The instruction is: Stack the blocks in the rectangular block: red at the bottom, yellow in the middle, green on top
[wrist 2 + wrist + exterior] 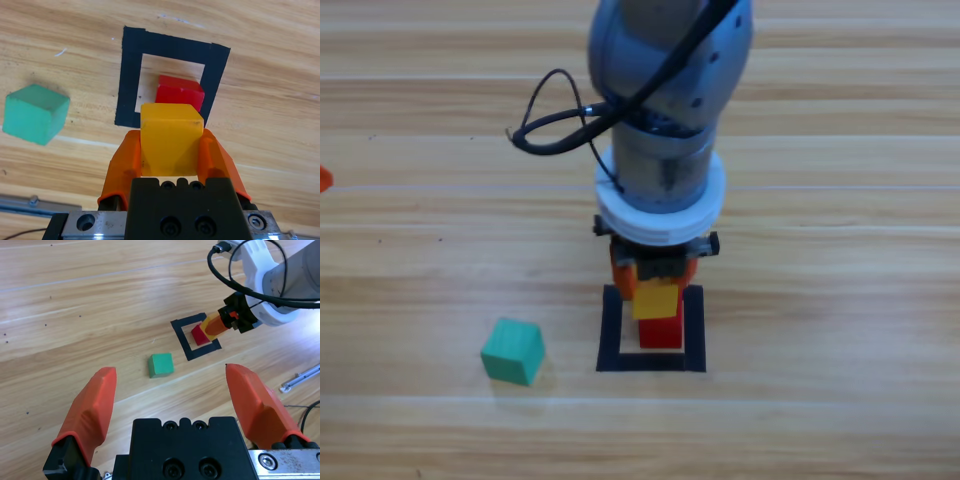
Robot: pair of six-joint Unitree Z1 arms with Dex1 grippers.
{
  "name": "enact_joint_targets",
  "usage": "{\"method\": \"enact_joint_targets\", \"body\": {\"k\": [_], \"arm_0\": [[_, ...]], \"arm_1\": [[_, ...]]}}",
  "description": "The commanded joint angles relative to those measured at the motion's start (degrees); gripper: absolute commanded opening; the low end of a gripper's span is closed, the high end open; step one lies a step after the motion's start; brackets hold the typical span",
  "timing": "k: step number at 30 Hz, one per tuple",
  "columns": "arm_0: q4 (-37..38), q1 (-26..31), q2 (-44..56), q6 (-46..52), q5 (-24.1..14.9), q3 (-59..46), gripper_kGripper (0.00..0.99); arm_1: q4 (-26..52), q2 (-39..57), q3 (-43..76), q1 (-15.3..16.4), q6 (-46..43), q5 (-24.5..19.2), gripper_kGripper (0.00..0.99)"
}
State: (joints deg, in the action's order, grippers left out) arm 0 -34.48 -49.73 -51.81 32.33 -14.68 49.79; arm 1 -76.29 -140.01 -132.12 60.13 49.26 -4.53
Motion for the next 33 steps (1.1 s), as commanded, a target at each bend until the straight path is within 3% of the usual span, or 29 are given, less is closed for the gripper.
{"method": "enact_joint_targets", "body": {"k": [1, 32, 33], "arm_0": [[-0.8, 0.7, 1.9, -1.3, 0.8, -2.2, 0.934], [1.5, 0.7, 3.2, -1.4, 1.2, -5.5, 0.934], [1.5, 0.7, 3.2, -1.4, 1.2, -5.5, 0.933]], "arm_1": [[-2.5, -6.5, -2.4, 1.6, 1.3, -2.6, 0.000], [-3.1, -6.8, -3.0, 1.4, 2.0, -4.3, 0.000], [-3.1, -6.9, -3.0, 1.4, 2.0, -4.3, 0.069]]}}
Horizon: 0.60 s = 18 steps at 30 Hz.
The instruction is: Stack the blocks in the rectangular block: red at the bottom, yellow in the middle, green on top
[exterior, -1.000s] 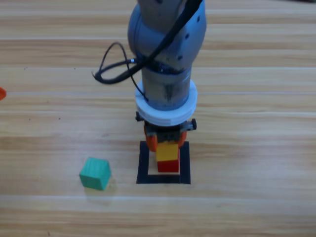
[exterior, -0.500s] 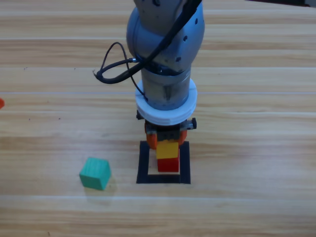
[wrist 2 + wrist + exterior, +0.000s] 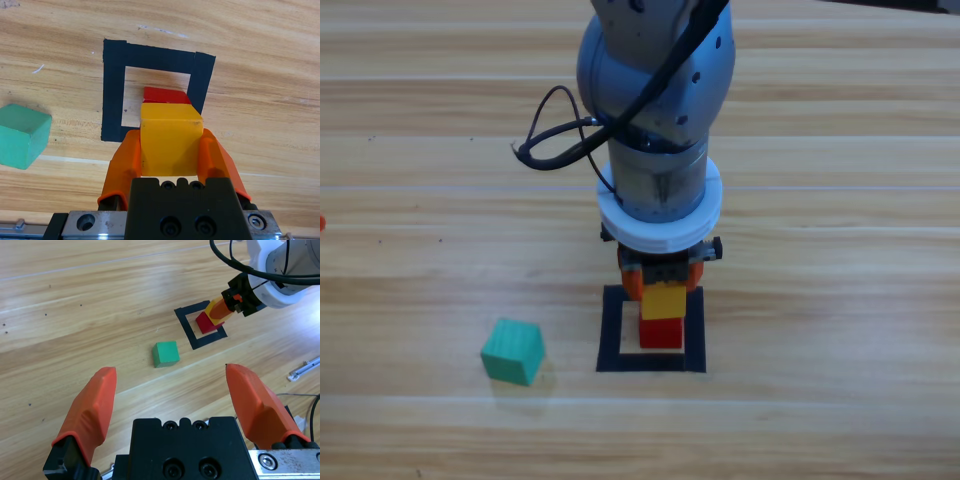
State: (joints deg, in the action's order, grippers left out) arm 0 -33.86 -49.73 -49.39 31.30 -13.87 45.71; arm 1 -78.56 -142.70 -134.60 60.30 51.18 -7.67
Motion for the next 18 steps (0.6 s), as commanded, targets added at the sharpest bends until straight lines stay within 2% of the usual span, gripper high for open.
{"method": "enact_joint_targets", "body": {"k": [1, 2, 3, 4, 5, 13, 18], "arm_0": [[1.1, 0.7, 0.8, -0.4, 0.5, -1.6, 0.934], [1.2, 0.7, 0.8, -0.4, 0.4, -1.8, 0.934], [1.4, 0.7, 0.8, -0.4, 0.4, -1.9, 0.934], [1.5, 0.7, 0.8, -0.4, 0.4, -2.1, 0.934], [1.5, 0.7, 0.8, -0.4, 0.4, -2.1, 0.934], [1.5, 0.7, 0.8, -0.4, 0.5, -2.1, 0.933], [2.0, 0.7, -1.1, 1.7, 0.4, -0.7, 0.934]], "arm_1": [[-0.8, -4.3, -0.6, 1.2, 0.0, -1.1, 0.222], [-0.8, -4.6, -0.9, 1.2, -0.1, -1.0, 0.410], [-0.8, -4.8, -0.8, 1.1, 0.1, -1.1, 0.741], [-1.0, -5.0, -0.9, 1.1, 0.1, -1.1, 0.953], [-1.0, -5.0, -0.9, 1.1, 0.1, -1.1, 0.990], [-1.0, -4.3, -2.0, 1.1, -0.4, -1.1, 0.990], [-1.0, 2.6, -0.9, 1.5, -2.2, -2.7, 0.990]]}}
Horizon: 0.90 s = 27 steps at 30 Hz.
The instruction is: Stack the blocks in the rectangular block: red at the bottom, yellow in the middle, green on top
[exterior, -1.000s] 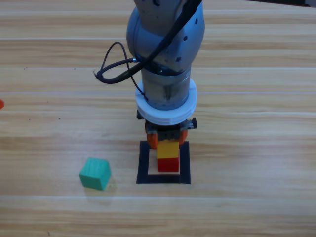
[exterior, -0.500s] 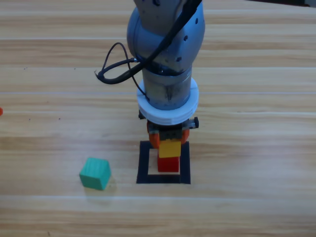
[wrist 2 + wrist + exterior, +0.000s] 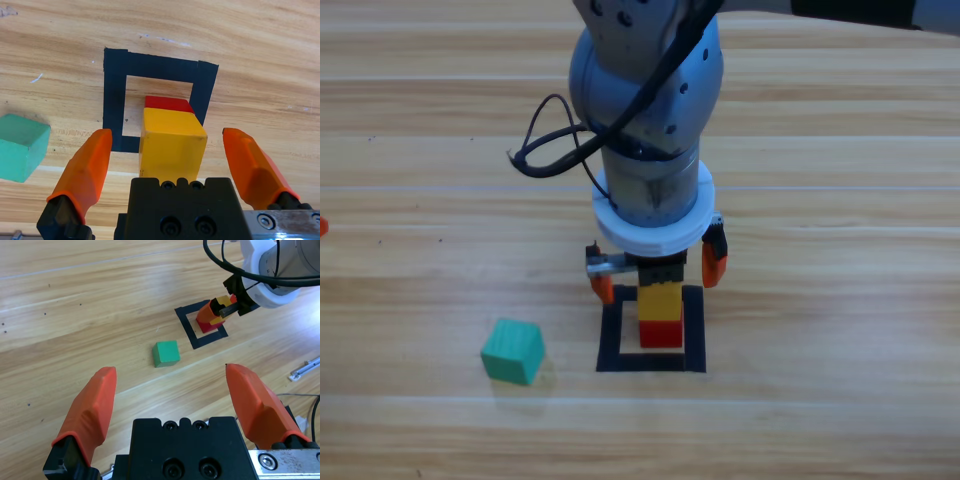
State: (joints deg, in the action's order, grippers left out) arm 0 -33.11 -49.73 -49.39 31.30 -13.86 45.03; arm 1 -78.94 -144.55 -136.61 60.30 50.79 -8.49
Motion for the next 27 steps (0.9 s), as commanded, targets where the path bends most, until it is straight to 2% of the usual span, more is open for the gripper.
{"method": "enact_joint_targets", "body": {"k": [1, 6, 10, 12, 14, 16, 19, 23, 27], "arm_0": [[1.2, 0.7, -2.4, 2.9, 0.2, 0.7, 0.936], [0.3, 0.7, -12.1, 9.9, 0.2, 6.3, 0.936], [-3.4, 0.9, -23.3, 14.8, 1.0, 12.5, 0.936], [-5.1, 1.8, -29.5, 15.4, 2.7, 15.4, 0.934], [-6.1, 2.0, -35.3, 15.4, 3.7, 17.2, 0.936], [-7.8, 2.0, -41.3, 14.5, 4.1, 19.7, 0.934], [-10.0, 2.0, -49.2, 12.6, 4.1, 22.5, 0.936], [-10.2, 2.0, -54.9, 11.6, 3.8, 22.2, 0.936], [-10.0, 2.0, -58.9, 10.5, 3.5, 22.3, 0.936]], "arm_1": [[-0.6, 6.5, 1.5, 1.8, -2.4, -2.5, 0.990], [-0.5, 15.5, 3.0, 3.6, -6.8, -5.0, 0.990], [1.1, 22.3, 10.2, 3.8, -8.6, -6.8, 0.990], [5.2, 27.2, 18.0, 3.7, -10.0, -7.2, 0.990], [13.7, 34.6, 29.7, 2.7, -12.5, -6.7, 0.990], [22.9, 42.1, 41.6, 1.3, -15.4, -4.3, 0.990], [31.5, 50.5, 54.8, -0.5, -19.8, -1.3, 0.990], [39.4, 57.3, 66.8, -2.5, -24.6, 3.4, 0.990], [52.2, 63.8, 79.0, -3.9, -30.0, 9.6, 0.990]]}}
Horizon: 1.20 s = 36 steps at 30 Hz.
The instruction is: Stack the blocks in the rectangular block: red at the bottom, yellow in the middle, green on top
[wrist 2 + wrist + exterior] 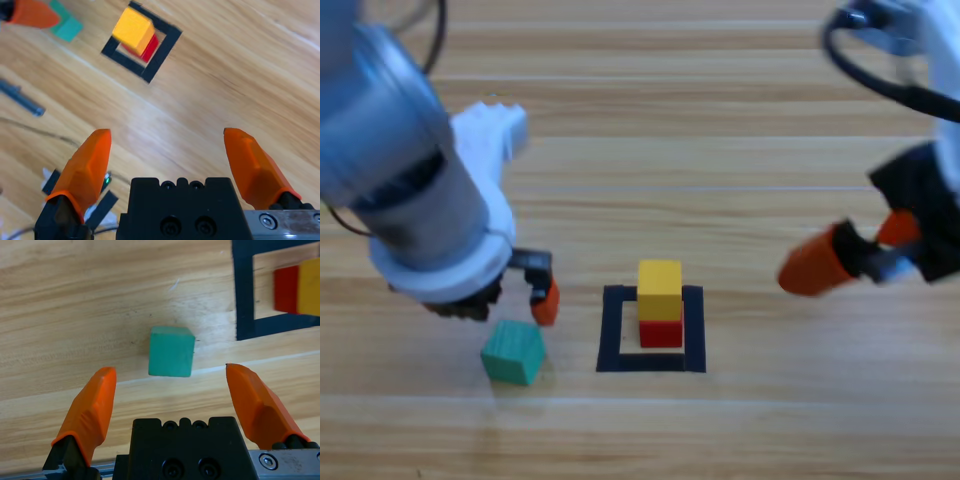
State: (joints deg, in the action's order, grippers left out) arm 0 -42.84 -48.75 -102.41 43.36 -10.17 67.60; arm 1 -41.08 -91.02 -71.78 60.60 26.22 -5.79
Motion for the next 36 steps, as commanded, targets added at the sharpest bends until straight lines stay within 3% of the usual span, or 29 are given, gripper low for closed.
{"method": "enact_joint_targets", "body": {"k": [1, 9, 15, 28, 36], "arm_0": [[-0.1, 1.0, -6.7, -1.8, -0.4, -0.2, 0.936], [1.5, 1.0, -8.6, -4.9, -0.7, -1.0, 0.936], [3.6, 1.0, -9.4, -5.9, -0.7, -2.1, 0.936], [6.6, 1.0, -10.9, -7.0, -0.6, -4.2, 0.930], [8.2, 1.1, -10.8, -7.3, -0.6, -5.4, 0.807]], "arm_1": [[15.8, 11.0, 15.8, -4.2, -6.4, 7.8, 0.990], [18.0, 9.4, 19.7, -4.2, -12.1, 8.5, 0.990], [25.8, 9.2, 24.9, -4.2, -12.9, 6.5, 0.990], [26.5, 7.7, 25.0, -4.2, -14.0, 5.7, 0.990], [26.8, 7.5, 25.1, -4.2, -14.0, 5.6, 0.990]]}}
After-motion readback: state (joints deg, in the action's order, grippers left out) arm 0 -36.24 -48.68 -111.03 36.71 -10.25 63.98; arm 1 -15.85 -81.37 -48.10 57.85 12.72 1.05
